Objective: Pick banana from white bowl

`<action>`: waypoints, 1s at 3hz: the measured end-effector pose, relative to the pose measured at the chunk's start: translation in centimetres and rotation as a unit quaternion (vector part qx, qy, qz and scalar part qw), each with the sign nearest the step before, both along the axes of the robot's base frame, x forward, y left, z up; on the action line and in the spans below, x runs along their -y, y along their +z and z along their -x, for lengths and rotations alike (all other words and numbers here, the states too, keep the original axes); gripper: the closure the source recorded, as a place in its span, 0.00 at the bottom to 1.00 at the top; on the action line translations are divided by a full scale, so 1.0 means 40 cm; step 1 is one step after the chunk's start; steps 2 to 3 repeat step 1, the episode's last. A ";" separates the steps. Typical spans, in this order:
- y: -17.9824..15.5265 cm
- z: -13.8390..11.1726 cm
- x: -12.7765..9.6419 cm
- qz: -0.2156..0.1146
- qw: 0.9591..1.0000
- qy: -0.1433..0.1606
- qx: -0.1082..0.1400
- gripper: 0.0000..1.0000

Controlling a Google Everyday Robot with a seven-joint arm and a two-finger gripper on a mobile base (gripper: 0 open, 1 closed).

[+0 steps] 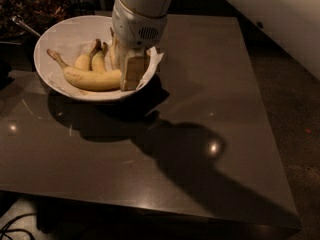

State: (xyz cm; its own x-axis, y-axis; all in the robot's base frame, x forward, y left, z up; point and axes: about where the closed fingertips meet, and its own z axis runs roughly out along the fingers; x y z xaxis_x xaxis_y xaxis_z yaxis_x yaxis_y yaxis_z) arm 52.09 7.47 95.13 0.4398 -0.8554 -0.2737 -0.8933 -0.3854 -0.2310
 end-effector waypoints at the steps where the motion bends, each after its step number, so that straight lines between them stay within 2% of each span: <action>1: -0.005 0.007 0.003 0.002 1.000 0.000 -0.001 1.00; 3: -0.005 0.007 0.003 0.002 1.000 0.000 -0.001 1.00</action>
Offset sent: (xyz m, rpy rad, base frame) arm 0.0000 0.0000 0.0000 0.0000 0.0000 0.0000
